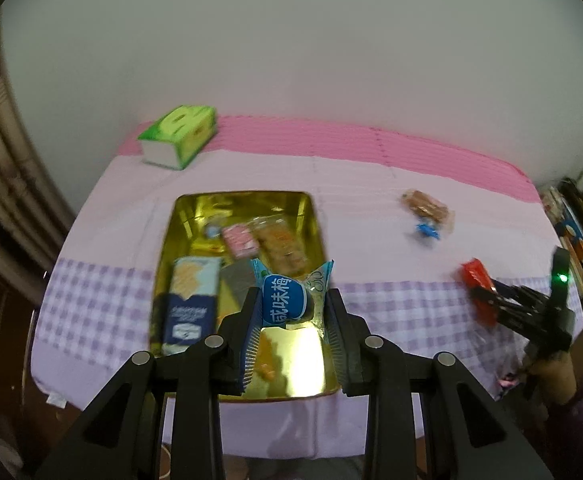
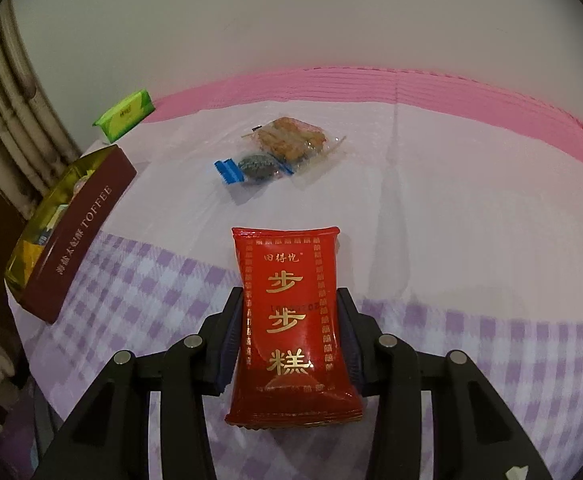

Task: Organize snacks
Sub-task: 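Lower the candy into the tray and open the left gripper while the right holds the red pack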

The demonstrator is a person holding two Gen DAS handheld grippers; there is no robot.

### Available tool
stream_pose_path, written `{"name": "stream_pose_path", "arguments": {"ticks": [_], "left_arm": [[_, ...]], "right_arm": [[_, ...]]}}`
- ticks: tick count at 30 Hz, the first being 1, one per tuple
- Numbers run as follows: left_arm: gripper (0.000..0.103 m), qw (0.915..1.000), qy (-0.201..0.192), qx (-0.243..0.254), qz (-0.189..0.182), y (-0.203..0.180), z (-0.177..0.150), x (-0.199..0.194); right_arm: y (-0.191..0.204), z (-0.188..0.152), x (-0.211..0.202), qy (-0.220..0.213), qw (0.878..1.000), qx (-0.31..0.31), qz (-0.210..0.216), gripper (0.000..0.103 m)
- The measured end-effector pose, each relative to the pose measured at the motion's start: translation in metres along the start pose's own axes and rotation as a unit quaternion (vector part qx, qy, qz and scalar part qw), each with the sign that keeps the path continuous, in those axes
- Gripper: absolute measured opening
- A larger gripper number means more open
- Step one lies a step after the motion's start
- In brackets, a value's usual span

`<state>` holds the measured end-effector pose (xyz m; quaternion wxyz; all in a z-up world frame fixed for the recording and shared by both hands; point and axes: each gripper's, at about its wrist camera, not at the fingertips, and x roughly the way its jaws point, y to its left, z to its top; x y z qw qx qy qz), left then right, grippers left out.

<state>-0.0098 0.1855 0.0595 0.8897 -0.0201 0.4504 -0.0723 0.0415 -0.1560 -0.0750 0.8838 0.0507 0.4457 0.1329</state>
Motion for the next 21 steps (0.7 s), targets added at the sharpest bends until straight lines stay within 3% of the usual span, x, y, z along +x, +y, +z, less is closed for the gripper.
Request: {"name": "stream_pose_path", "arguments": {"ticks": [12, 21], "left_arm": [[0.033, 0.9997, 0.016, 0.018, -0.009, 0.004, -0.004, 0.029], [0.033, 0.9989, 0.042, 0.021, -0.005, 0.003, -0.007, 0.066]], "right_arm": [[0.006, -0.015, 0.000, 0.003, 0.999, -0.025, -0.039, 0.041], [0.007, -0.020, -0.001, -0.008, 0.998, -0.037, -0.042, 0.042]]}}
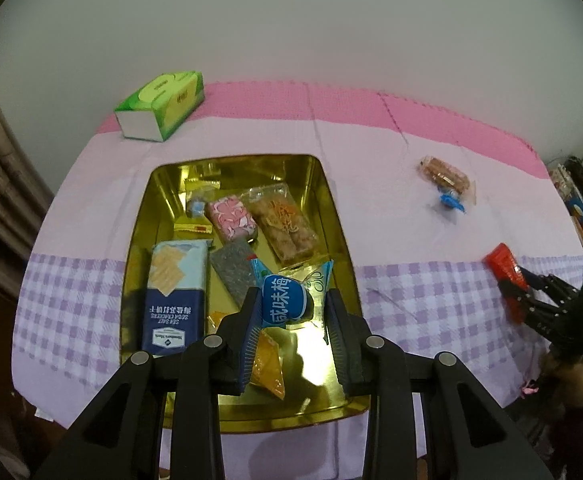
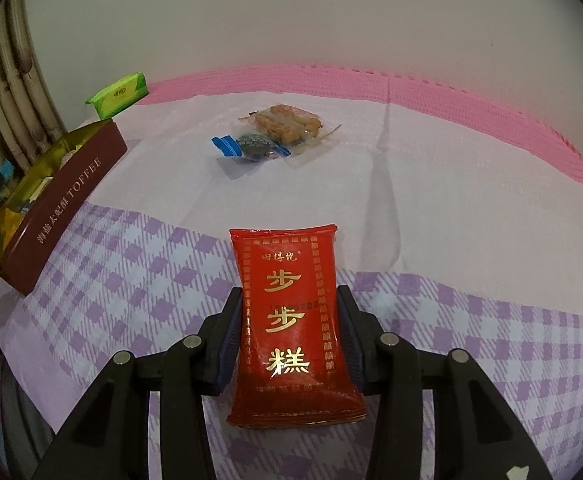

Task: Organize snacks
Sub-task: 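Lower the candy into the tray and open the left gripper while the right holds the red pack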

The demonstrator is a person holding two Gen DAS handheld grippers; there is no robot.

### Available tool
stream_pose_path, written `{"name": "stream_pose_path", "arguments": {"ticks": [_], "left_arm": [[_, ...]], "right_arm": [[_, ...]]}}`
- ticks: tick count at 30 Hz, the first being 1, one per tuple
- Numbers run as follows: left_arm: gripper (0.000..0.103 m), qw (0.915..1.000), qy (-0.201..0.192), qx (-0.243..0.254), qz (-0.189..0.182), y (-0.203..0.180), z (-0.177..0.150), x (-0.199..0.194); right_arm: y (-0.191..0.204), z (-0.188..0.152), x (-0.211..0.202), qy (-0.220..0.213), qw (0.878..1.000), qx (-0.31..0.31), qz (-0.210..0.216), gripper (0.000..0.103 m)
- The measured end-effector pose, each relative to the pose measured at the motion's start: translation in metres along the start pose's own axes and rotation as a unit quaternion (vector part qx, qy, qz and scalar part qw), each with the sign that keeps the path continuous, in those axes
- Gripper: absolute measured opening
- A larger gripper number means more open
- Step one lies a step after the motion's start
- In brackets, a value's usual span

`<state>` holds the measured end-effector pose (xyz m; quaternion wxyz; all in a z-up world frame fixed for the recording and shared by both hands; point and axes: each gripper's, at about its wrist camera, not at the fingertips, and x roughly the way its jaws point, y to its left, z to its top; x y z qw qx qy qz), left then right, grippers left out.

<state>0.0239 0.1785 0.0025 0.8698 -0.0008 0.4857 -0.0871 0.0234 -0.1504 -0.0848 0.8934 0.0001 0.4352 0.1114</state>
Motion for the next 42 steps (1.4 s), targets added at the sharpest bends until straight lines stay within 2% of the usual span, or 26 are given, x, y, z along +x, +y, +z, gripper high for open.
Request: {"name": "stream_pose_path", "arguments": {"ticks": [13, 42], "left_arm": [[0.034, 0.9998, 0.013, 0.009, -0.012, 0.000, -0.008, 0.020], [0.038, 0.9990, 0.020, 0.033, 0.022, -0.009, -0.016, 0.023]], "right_arm": [[-0.001, -0.003, -0.001, -0.014, 1.000, 0.002, 0.004, 0.043], [0.001, -0.001, 0.000, -0.009, 1.000, 0.003, 0.000, 0.044]]}}
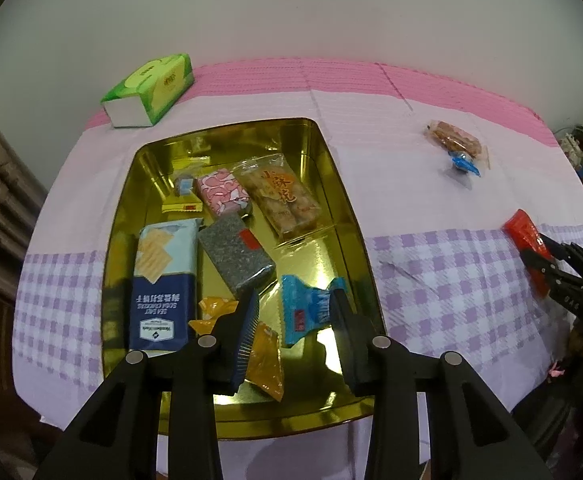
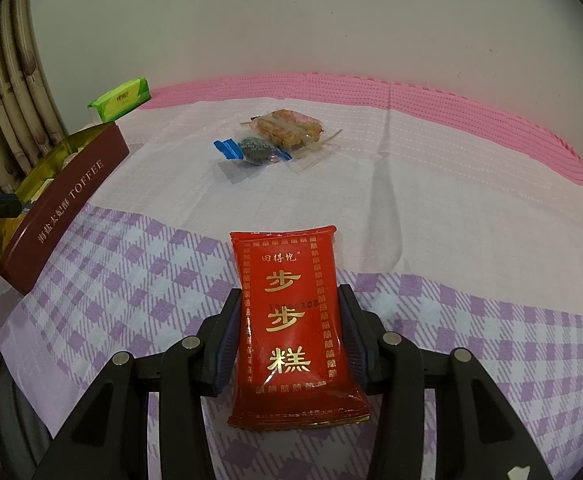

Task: Organize snacks

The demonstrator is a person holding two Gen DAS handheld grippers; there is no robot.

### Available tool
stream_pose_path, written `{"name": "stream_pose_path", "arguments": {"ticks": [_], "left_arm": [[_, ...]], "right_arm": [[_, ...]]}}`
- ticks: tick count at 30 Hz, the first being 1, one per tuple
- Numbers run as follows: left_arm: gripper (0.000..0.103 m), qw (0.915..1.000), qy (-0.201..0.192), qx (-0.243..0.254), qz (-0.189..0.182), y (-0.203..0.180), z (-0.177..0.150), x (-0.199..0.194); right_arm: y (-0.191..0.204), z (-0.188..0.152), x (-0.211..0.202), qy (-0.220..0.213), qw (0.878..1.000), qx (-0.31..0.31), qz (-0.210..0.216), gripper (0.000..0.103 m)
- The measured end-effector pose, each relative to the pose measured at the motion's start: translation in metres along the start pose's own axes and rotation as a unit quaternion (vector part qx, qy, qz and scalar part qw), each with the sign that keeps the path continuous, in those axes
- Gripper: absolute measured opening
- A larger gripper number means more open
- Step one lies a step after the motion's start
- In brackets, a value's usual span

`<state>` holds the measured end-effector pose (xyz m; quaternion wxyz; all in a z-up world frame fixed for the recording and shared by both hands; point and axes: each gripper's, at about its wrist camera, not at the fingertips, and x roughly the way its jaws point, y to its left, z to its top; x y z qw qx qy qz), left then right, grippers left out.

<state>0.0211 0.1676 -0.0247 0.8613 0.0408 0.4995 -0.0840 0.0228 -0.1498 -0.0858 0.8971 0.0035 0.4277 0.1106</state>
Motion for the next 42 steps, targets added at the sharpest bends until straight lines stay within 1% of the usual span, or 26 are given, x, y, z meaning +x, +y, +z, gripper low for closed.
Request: {"name": "stream_pose_path", "arguments": {"ticks": [4, 7, 11, 17, 20, 28, 33, 38, 39, 41, 42], "left_arm": [[0.038, 0.9997, -0.014, -0.001, 0.021, -0.002, -0.003, -0.012], [0.038, 0.9989, -0.025, 0.002, 0.040, -0.006, -0.004, -0.020], [0.038, 0.9979, -0.031, 0.000, 0.058, -0.008, -0.006, -0.028], [0.038, 0.9967, -0.031, -0.031, 0.068, 0.003, -0.011, -0.038], [0.038, 0.9956, -0.032, -0.043, 0.078, 0.008, -0.015, -0.042], [0.038, 0.9927, -0.030, -0.051, 0.105, 0.015, -0.024, -0.047], [0.039, 0.9912, -0.036, -0.063, 0.111, 0.022, -0.026, -0.051], [0.039, 0.9894, -0.036, -0.079, 0.116, 0.033, -0.026, -0.053], [0.041, 0.9883, -0.038, -0.085, 0.121, 0.037, -0.026, -0.054], [0.051, 0.9842, -0.044, -0.097, 0.141, 0.046, -0.024, -0.057], [0.060, 0.9805, -0.050, -0.106, 0.158, 0.051, -0.024, -0.060]], "right_arm": [[0.004, 0.005, 0.003, 0.018, 1.000, -0.002, -0.013, 0.043], [0.002, 0.007, 0.002, 0.024, 1.000, 0.010, -0.006, 0.042], [0.002, 0.007, 0.001, 0.029, 0.999, 0.020, 0.000, 0.042], [0.003, 0.006, -0.005, 0.035, 0.998, 0.054, 0.029, 0.042], [0.009, 0.006, -0.012, 0.033, 0.997, 0.060, 0.042, 0.042], [0.035, 0.022, -0.027, 0.021, 0.996, 0.051, 0.073, 0.042], [0.061, 0.041, -0.037, 0.010, 0.994, 0.042, 0.104, 0.042], [0.103, 0.066, -0.046, -0.003, 0.990, 0.015, 0.139, 0.042], [0.110, 0.071, -0.045, -0.003, 0.989, 0.011, 0.145, 0.042], [0.129, 0.082, -0.042, -0.002, 0.987, 0.001, 0.161, 0.042], [0.138, 0.087, -0.040, 0.000, 0.986, -0.005, 0.168, 0.042]]}}
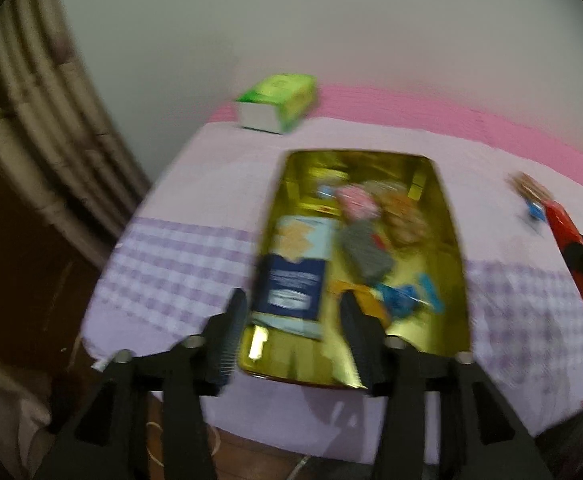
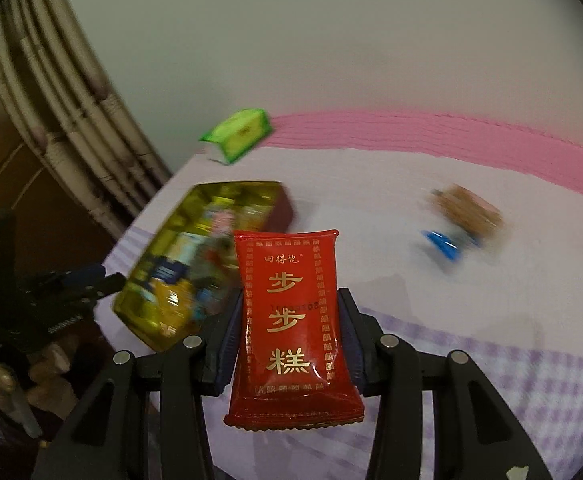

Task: Organize snacks

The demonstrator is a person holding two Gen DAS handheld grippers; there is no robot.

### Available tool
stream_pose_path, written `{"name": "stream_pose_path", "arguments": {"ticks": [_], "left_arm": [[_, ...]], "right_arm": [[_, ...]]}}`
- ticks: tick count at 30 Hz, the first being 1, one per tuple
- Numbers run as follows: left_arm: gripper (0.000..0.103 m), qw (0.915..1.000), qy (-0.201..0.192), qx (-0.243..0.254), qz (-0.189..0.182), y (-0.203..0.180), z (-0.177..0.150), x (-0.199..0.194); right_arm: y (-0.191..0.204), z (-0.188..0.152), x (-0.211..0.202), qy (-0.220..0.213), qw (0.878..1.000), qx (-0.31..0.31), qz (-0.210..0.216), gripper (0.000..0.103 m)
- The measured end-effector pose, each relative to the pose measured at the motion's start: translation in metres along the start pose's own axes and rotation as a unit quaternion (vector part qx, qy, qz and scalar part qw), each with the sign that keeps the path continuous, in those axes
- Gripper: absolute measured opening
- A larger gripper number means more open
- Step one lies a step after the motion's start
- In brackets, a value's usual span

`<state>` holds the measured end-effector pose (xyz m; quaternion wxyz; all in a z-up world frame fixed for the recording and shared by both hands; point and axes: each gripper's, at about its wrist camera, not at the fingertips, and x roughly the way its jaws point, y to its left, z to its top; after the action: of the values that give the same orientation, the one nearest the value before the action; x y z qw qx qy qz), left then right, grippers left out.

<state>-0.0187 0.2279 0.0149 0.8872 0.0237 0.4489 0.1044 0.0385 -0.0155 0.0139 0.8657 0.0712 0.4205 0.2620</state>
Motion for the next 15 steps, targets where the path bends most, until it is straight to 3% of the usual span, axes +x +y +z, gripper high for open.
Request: {"name": "stream_pose_path", "arguments": {"ticks": [6, 15], "left_arm": [[0.065, 0.9967, -0.030, -0.047, 0.059, 0.035, 0.007, -0.004], [0.068, 0.9945, -0.025, -0.062, 0.080, 0.049, 0.007, 0.003]], "right_arm": [[0.045, 0.022, 0.032, 0.014, 0.999, -0.027, 0.033, 0.042], [0.088, 0.044, 0.100, 0.058, 0.996, -0.029, 0.064, 0.042]]}}
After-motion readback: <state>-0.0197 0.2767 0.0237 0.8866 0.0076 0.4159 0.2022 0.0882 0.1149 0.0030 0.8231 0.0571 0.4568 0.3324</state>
